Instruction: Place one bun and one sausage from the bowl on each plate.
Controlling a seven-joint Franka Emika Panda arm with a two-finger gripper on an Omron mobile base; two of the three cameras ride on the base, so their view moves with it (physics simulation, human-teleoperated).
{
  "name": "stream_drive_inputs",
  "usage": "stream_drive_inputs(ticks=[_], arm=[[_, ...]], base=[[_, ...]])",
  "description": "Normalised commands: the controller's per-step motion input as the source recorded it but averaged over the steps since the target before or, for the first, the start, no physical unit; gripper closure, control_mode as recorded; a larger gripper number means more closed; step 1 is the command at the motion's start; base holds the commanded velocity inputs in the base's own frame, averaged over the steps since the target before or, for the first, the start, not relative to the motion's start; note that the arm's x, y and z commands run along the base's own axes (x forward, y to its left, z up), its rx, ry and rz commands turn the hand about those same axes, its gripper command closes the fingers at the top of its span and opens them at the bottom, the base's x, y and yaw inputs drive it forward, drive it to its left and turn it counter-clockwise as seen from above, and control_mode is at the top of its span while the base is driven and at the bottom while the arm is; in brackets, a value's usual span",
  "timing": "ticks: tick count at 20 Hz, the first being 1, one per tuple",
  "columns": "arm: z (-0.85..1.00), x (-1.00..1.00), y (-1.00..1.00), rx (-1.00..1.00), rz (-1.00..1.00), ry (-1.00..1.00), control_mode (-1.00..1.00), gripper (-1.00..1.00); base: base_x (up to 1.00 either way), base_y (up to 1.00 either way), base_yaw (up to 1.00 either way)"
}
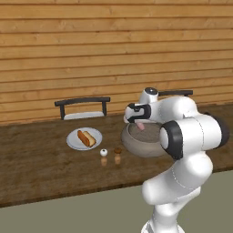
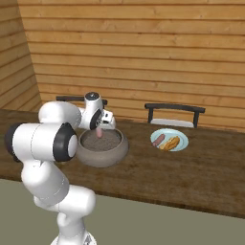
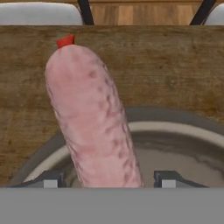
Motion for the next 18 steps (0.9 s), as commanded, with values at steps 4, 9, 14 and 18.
stream_drive_inputs(ticks=[4, 9, 14, 18], arm=[[0.00, 0.00, 0.00, 0.00, 0.00, 0.00, -1.00, 1.00], [0.28, -0.07, 0.10, 0.00, 0.00, -0.03, -1.00, 1.00], [0.81, -0.11, 0.41, 0.00, 0.00, -0.06, -1.00, 1.00], [0.20, -0.07, 0.88, -0.02, -0.03, 0.06, -1.00, 1.00]], base=[[0.00, 0.00, 0.00], [0.00, 0.00, 0.00], [0.00, 0.00, 0.00], [0.00, 0.00, 0.00]])
